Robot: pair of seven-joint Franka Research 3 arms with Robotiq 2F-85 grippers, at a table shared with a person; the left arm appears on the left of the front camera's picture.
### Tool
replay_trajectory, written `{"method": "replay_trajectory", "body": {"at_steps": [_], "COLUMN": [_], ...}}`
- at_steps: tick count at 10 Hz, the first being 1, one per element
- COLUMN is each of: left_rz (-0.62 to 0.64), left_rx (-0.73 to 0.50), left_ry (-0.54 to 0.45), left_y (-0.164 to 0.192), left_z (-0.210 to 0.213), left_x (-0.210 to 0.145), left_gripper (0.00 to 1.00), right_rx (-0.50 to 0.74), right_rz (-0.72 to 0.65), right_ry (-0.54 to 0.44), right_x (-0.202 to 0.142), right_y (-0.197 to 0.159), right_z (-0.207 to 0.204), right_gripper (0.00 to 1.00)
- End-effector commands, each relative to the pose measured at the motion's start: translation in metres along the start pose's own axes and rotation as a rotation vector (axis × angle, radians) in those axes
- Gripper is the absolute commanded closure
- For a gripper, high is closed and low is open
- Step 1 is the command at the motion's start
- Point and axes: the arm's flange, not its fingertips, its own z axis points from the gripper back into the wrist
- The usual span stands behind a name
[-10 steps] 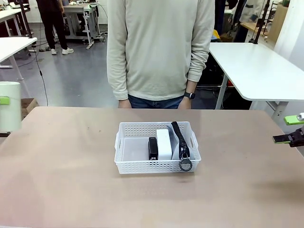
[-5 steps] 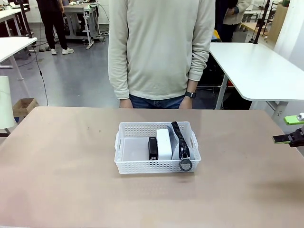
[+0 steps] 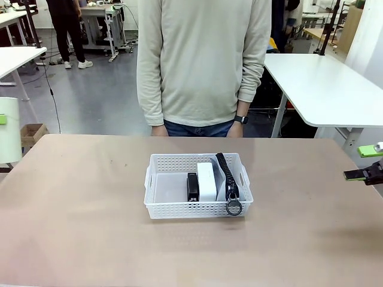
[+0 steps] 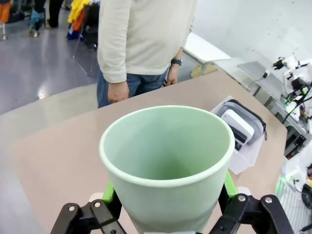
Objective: Efficiently arrange items inside the basket to fit them all.
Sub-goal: Pick up the Reusable plastic cup and place it inside the Organizing basket.
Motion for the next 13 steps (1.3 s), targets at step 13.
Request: {"method": "replay_trajectory", "body": {"at_steps": [13], "left_rz": [0.17], "left_rx": [0.128], "left_ry": [0.378], "left_y": [-0.335], "left_z": [-0.222], "left_x": [0.04], "left_gripper": [0.09], "right_rx": [0.012], "right_rz": [-0.013], "right_ry": [-0.007], "right_x": [0.001], "right_y": [0.005], "right_z": [0.0], "right_gripper": [0.0]}}
